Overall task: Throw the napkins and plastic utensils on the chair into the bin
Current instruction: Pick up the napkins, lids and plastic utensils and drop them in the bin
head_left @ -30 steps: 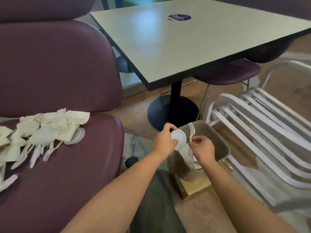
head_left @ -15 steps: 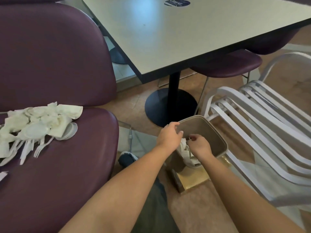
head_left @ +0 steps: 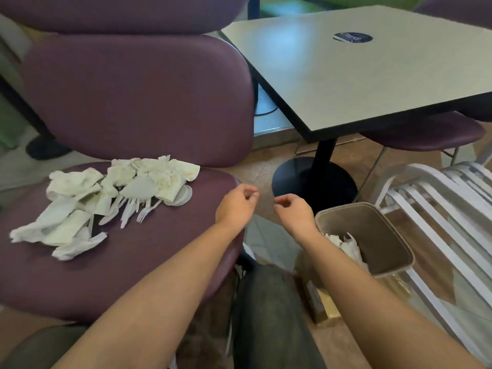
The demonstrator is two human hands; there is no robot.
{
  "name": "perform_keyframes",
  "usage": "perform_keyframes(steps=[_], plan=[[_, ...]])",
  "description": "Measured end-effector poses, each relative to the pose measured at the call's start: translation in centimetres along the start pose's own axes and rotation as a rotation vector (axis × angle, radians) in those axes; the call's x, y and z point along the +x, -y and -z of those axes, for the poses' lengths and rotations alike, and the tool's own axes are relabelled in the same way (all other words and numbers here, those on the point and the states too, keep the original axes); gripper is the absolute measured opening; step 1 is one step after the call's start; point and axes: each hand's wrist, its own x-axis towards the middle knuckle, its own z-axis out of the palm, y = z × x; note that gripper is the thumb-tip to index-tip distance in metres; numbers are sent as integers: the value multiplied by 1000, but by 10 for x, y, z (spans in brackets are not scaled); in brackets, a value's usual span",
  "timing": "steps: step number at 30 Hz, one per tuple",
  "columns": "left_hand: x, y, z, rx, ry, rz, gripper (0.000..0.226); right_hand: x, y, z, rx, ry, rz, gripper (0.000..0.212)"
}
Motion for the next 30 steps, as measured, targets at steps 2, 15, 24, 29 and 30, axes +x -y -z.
perform_keyframes(steps=[2, 15, 24, 29, 30], plan=[[-2, 17, 26, 14, -53, 41, 19, -3, 18, -21, 12, 30, 23, 19], [22, 120, 129, -3, -186, 220, 22, 15, 96, -143, -124, 183, 201, 11], [65, 165, 163, 5, -265, 257, 22, 64, 140, -215, -484, 180, 485, 28], [77, 176, 166, -3, -282, 230, 22, 83, 151, -242, -635, 149, 665, 40], [79, 178, 167, -10, -285, 225, 22, 87, 151, -248, -695, 140, 706, 40]])
